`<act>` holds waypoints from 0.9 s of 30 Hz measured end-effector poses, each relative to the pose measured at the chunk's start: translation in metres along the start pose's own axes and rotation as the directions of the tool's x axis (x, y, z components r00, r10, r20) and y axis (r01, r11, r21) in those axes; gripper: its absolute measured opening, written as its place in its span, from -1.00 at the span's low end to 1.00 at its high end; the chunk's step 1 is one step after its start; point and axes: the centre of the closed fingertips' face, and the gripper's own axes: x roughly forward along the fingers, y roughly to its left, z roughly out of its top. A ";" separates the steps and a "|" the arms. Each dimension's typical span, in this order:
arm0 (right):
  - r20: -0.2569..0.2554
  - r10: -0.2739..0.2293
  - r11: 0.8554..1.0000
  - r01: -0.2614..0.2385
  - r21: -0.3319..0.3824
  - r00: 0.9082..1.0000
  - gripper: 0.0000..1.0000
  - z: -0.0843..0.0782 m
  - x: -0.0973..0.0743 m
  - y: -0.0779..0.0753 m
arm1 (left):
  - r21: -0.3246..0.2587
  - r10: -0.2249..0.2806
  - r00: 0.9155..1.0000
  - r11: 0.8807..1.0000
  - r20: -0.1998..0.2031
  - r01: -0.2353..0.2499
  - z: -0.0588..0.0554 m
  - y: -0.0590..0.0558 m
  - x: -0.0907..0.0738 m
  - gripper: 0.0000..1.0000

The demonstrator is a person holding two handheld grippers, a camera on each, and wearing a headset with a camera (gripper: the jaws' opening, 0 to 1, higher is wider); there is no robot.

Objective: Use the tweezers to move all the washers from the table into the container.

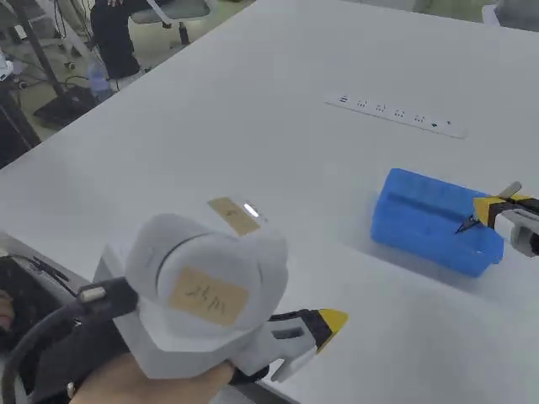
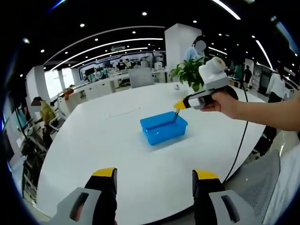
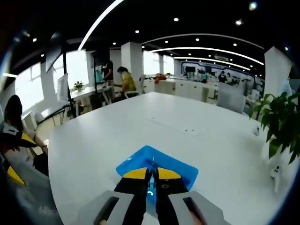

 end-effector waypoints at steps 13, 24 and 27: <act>-0.425 0.093 0.935 -0.226 -0.275 0.901 -0.97 -0.080 -0.032 0.054 | -0.011 0.025 1.000 1.000 -0.004 -0.025 -0.013 0.001 -0.021 0.19; -0.592 0.212 0.798 -0.488 -0.354 0.777 -0.98 -0.123 0.002 0.087 | -0.036 0.072 0.997 0.997 -0.018 -0.072 -0.030 0.006 -0.032 0.25; -0.610 0.214 0.735 -0.538 -0.414 0.763 -0.97 -0.128 0.014 0.092 | -0.053 0.084 0.996 0.995 -0.019 -0.085 -0.034 0.010 -0.034 0.23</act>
